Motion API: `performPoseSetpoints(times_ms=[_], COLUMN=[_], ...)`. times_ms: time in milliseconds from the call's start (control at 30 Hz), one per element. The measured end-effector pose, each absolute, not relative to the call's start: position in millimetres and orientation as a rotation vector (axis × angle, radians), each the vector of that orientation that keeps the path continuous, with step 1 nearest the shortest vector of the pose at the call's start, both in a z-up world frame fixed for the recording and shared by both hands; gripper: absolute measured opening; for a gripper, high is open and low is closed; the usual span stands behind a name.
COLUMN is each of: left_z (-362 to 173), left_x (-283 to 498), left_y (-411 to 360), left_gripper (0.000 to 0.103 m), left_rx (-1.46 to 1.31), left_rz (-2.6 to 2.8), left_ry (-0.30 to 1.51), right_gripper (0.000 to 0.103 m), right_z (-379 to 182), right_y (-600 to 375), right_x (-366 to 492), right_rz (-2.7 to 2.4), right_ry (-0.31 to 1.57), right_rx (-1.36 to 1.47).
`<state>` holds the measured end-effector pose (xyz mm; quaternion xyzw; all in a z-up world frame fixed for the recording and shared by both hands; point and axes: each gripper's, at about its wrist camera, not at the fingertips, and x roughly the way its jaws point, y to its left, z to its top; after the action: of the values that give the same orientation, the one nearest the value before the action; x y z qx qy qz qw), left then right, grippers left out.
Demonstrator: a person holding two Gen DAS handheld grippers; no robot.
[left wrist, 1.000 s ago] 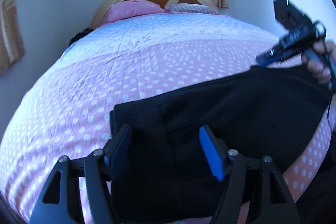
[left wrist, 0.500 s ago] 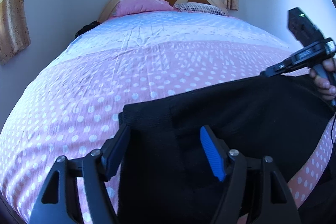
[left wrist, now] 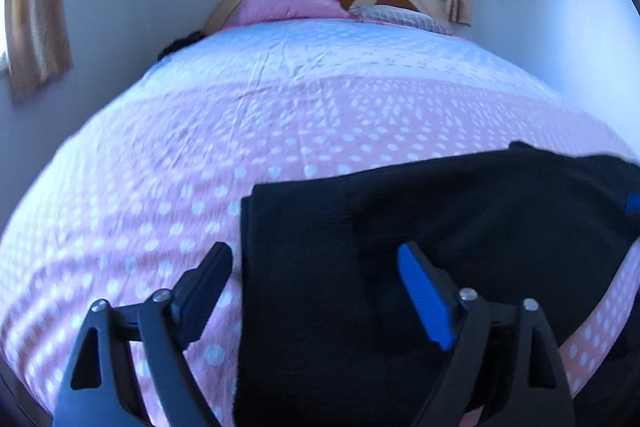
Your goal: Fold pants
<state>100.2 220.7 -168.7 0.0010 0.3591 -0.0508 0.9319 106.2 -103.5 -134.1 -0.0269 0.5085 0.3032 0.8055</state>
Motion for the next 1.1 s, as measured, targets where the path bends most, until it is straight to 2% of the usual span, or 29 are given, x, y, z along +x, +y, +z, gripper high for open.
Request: performPoseSetpoints(times_ms=[200, 233, 267, 333, 667, 833, 967, 1100], left_z=[-167.5, -167.5, -167.6, -168.2, -168.7, -169.4, -169.7, -169.4], left_x=[97.4, 97.4, 98.6, 99.8, 103.3, 103.2, 103.6, 102.0], left_y=[213.6, 211.2, 211.2, 213.1, 211.1, 211.9, 212.1, 211.8], left_gripper=[0.092, 0.093, 0.095, 0.097, 0.101, 0.102, 0.102, 0.102], left_rx=[0.054, 0.072, 0.075, 0.063, 0.088, 0.082, 0.081, 0.082], left_rz=[-0.052, -0.037, -0.027, -0.016, 0.017, 0.017, 0.018, 0.022], left_ry=[0.724, 0.723, 0.726, 0.734, 0.729, 0.729, 0.729, 0.729], right_gripper=[0.036, 0.038, 0.045, 0.05, 0.05, 0.05, 0.05, 0.05], right_z=[-126.5, -121.7, -121.2, -137.9, -125.6, -113.5, -134.4, -136.7], right_y=[-116.8, -119.5, -121.3, -123.6, -139.1, -181.6, -207.7, -206.8], right_x=[86.2, 82.8, 80.5, 82.7, 70.9, 65.5, 70.1, 62.2], right_rz=[0.667, 0.68, 0.685, 0.659, 0.637, 0.466, 0.359, 0.369], right_ry=[0.968, 0.938, 0.931, 0.99, 0.923, 0.853, 0.912, 0.868], right_rx=[0.016, 0.026, 0.022, -0.009, 0.042, 0.093, 0.117, 0.086])
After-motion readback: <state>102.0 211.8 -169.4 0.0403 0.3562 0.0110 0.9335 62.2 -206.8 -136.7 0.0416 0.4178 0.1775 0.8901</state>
